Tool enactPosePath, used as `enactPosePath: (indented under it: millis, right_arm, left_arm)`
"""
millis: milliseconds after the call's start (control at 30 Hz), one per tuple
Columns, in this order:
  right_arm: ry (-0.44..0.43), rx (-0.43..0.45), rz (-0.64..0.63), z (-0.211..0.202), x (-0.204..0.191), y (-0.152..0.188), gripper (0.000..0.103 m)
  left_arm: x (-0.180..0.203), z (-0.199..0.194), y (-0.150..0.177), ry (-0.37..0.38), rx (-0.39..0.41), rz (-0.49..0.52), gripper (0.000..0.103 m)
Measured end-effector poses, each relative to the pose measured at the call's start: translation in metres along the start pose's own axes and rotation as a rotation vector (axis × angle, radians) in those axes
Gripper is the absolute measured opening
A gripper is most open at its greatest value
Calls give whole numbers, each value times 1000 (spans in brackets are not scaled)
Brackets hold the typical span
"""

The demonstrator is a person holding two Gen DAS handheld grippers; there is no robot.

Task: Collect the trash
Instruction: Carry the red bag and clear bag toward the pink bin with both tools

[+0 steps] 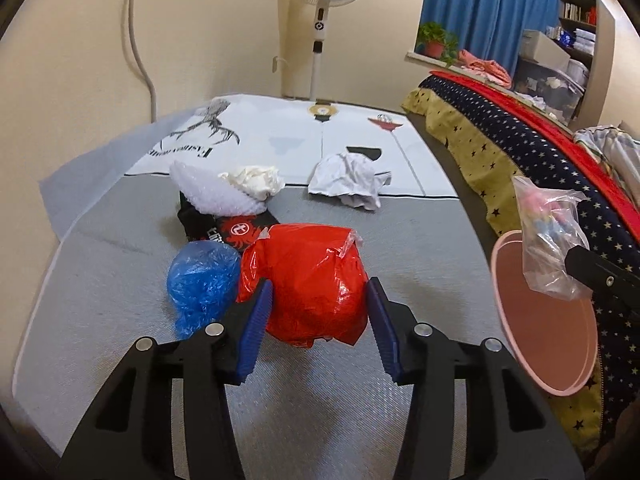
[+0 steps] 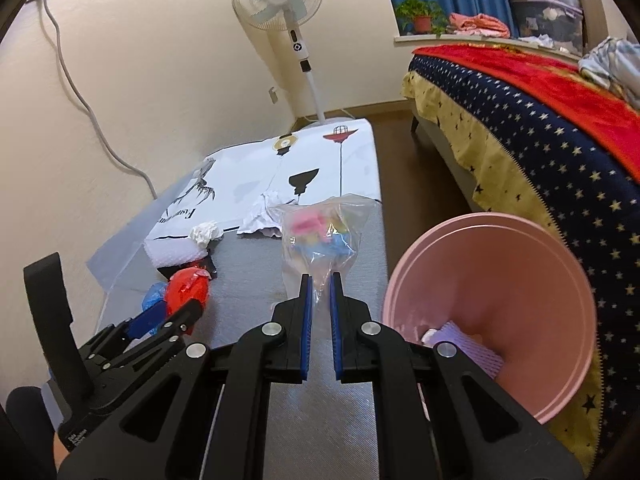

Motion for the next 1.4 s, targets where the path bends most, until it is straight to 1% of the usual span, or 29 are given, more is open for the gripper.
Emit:
enactPosePath:
  millis: [267, 667, 1200, 1333, 1400]
  right_arm:
    - [45, 32, -41, -25, 2, 0, 9]
    - [98, 66, -29, -55, 22, -3, 9]
    - [207, 80, -12, -71, 59, -12, 9]
    - [258, 100, 1, -80, 76, -19, 9]
    - [298, 112, -3, -85, 86, -23, 9]
  left_arm:
    - [6, -24, -4, 25, 43, 13, 47]
    - [26, -48, -6, 69, 83, 29, 47]
    - [75, -52, -4, 167, 115, 87, 47]
    - [90, -51, -5, 204, 125, 93, 47]
    - [102, -51, -4, 225, 126, 107, 47]
Point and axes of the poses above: each gripper's, at about its wrist camera, not at the fingertips, and z roughly the way its jaws point, x to its right, y to its underside, the point moved 9 cm from there along z, roughly the way its jaws point, and after that the axes turned 6 degrees about -z, right-handed, at the moved point
